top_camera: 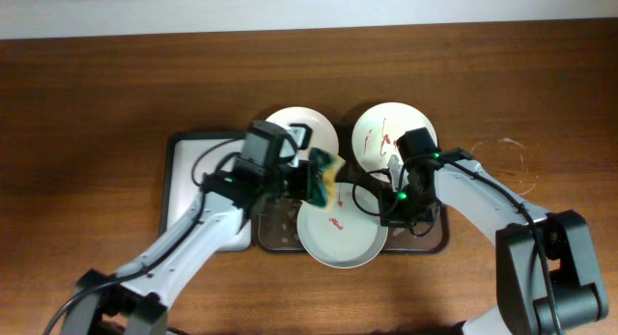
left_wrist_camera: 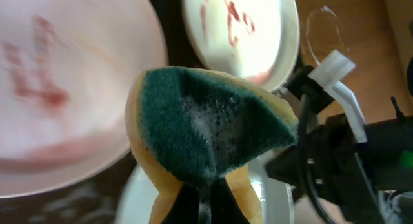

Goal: Clean dirty plates on tray and stack at the side
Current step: 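Scrub the held plate with the sponge in the left gripper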

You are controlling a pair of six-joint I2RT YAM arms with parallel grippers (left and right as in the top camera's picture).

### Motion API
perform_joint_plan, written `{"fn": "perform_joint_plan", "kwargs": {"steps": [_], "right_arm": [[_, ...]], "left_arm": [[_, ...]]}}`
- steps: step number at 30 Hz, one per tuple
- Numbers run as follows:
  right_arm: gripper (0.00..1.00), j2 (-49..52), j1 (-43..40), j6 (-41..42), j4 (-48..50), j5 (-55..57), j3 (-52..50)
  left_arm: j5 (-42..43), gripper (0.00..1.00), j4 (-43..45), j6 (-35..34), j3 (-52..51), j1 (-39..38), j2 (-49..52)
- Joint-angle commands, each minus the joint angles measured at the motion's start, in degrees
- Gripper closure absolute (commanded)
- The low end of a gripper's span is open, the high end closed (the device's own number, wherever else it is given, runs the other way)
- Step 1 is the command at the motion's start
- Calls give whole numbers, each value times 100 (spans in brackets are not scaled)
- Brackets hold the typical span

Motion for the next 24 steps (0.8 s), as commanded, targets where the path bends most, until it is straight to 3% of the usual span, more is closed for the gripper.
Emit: {"fn": "perform_joint_plan", "kwargs": {"steps": [1,7,17,21,24], "right_arm": [[96,42,31,52,-4,11,74],[96,42,31,50,0,13,74],[96,42,31,50,-7,11,74],[96,42,31,50,-48,13,74],[96,42,31,50,-72,15,74]], "left_arm": [[144,100,151,-789,83,-409,476],[114,100,151,-846,83,-981,1185],[-2524,100,173,-848,85,-979,1705],[-2402,100,-26,-852,98,-979,1698],[-2406,100,-846,-918,284,-940,1565]]}}
